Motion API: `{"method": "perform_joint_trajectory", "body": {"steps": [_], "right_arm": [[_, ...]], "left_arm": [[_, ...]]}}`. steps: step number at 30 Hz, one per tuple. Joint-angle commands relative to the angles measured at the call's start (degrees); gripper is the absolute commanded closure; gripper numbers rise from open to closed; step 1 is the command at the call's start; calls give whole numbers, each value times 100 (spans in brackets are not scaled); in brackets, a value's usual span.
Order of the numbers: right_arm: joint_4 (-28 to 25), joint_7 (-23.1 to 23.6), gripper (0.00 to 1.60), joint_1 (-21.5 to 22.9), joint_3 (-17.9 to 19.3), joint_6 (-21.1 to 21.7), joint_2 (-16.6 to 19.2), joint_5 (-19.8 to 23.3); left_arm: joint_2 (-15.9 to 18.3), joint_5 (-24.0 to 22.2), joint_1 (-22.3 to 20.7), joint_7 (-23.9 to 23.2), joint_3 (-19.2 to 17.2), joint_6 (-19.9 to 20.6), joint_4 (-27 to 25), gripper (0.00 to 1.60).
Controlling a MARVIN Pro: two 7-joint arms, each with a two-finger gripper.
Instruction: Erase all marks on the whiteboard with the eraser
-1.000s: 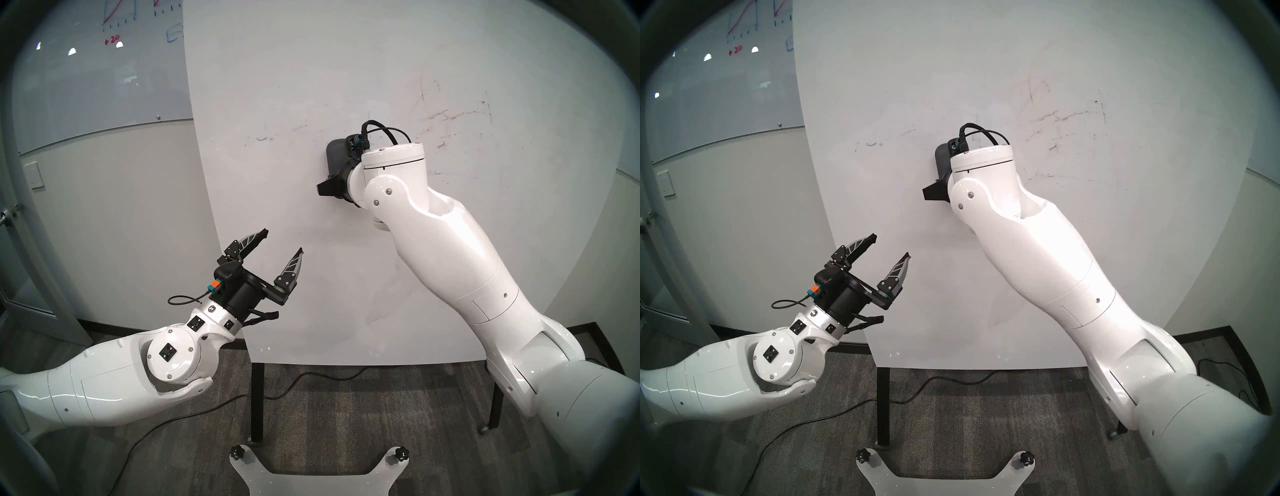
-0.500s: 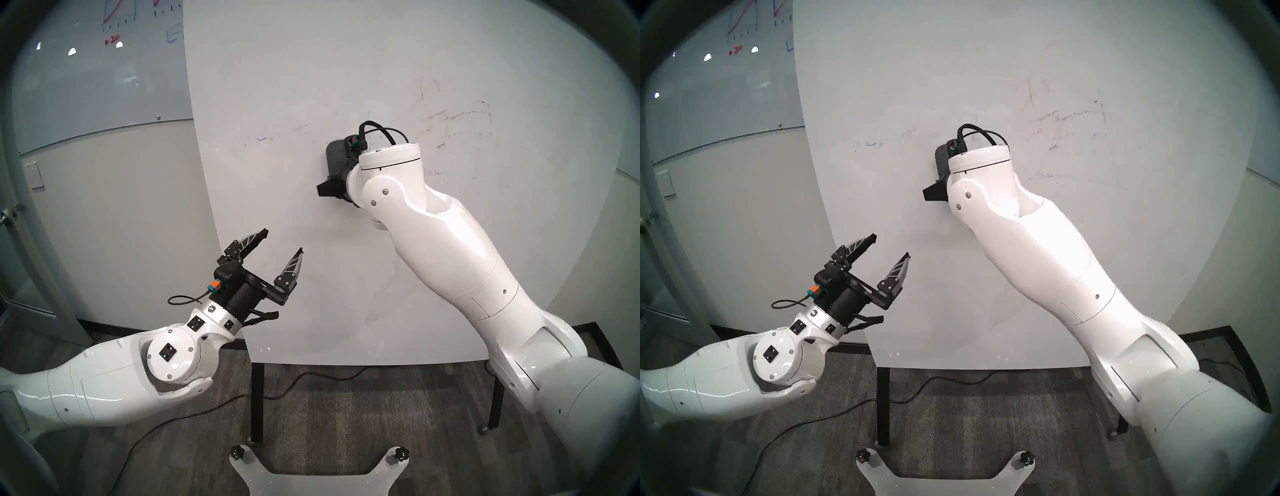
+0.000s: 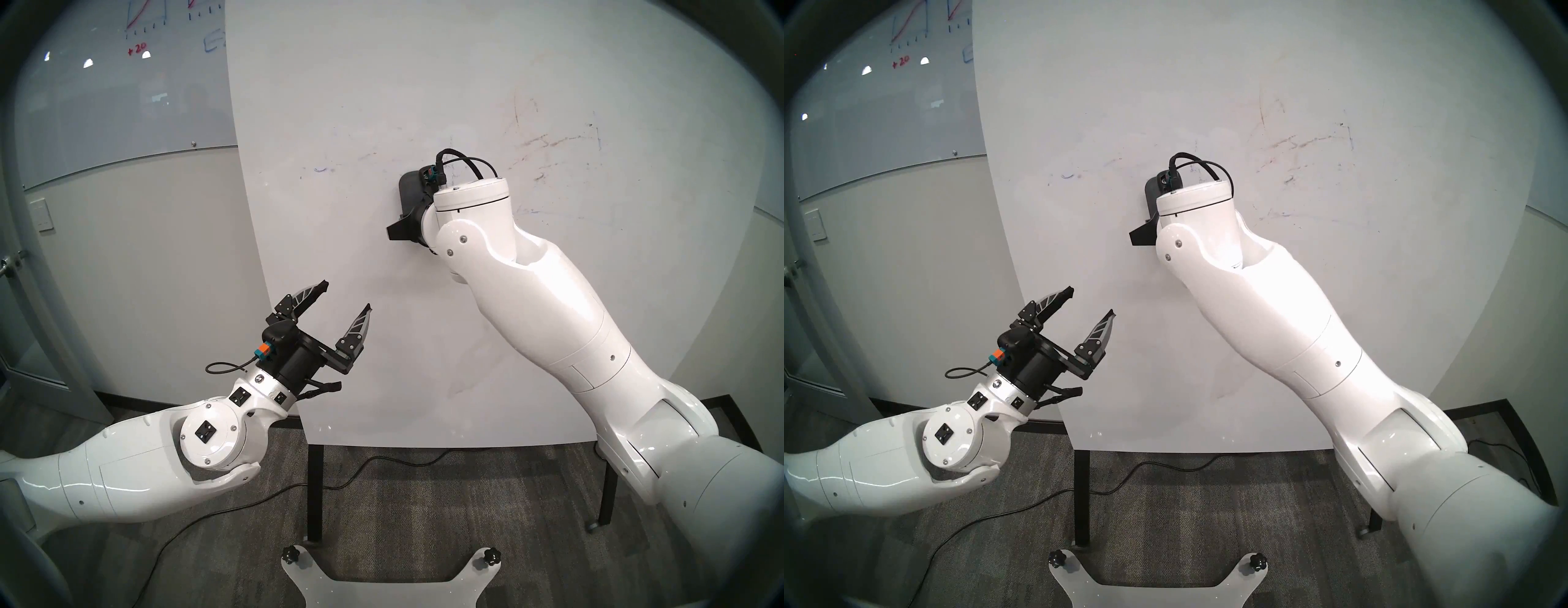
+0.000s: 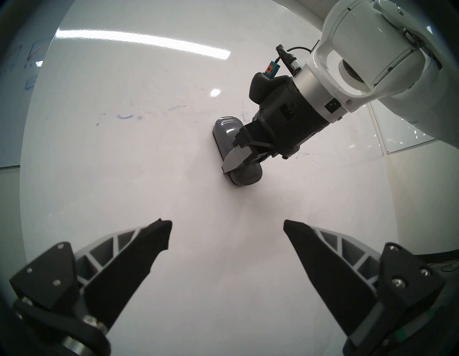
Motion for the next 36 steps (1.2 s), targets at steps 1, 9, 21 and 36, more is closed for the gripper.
{"method": "perform_joint_trajectory", "body": {"steps": [1,9,21,36], "right_arm": [[-6,-65,160,222,308,-199,116,-107],[-209,-87,160,225,574,-162,324,-59],[-368,-44,160,107,834,-211,558,21],[-519,23,160,114,1044,-258,731,53]], "left_arm": [[-2,0,-49,6,-54,-44,-56,0],[-4,1,-51,6,-51,-38,-53,0],[-3,1,-52,6,-51,-39,-54,0],[-3,1,-52,6,-50,-40,-54,0]]}}
